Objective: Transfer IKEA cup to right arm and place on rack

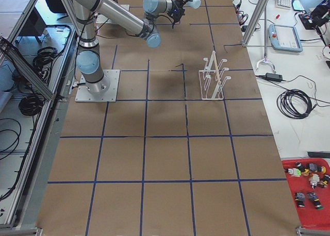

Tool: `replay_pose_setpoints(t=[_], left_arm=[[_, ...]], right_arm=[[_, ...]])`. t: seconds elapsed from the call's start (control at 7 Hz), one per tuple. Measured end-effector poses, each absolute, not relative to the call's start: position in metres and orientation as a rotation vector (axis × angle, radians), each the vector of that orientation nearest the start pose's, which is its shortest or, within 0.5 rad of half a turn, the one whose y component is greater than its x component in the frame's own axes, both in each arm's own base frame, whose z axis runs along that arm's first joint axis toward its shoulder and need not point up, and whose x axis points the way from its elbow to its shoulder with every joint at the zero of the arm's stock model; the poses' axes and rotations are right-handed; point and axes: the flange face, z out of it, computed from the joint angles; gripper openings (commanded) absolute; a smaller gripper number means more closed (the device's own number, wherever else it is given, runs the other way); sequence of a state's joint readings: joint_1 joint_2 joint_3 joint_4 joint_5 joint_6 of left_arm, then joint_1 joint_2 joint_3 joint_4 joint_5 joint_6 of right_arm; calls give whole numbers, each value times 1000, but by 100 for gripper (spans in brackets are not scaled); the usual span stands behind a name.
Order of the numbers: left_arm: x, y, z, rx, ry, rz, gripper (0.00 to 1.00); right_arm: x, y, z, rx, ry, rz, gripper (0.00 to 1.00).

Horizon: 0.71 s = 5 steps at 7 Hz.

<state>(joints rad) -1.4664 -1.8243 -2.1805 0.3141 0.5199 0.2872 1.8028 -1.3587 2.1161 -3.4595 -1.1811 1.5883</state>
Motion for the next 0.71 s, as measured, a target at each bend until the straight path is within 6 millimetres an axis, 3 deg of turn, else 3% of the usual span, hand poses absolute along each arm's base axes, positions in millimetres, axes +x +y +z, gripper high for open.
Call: replay_pose_setpoints(t=[0.71], left_arm=[[-171, -475, 335, -804, -1894, 1294, 2]], right_arm=[[309, -464, 365, 1009, 1730, -454, 100]])
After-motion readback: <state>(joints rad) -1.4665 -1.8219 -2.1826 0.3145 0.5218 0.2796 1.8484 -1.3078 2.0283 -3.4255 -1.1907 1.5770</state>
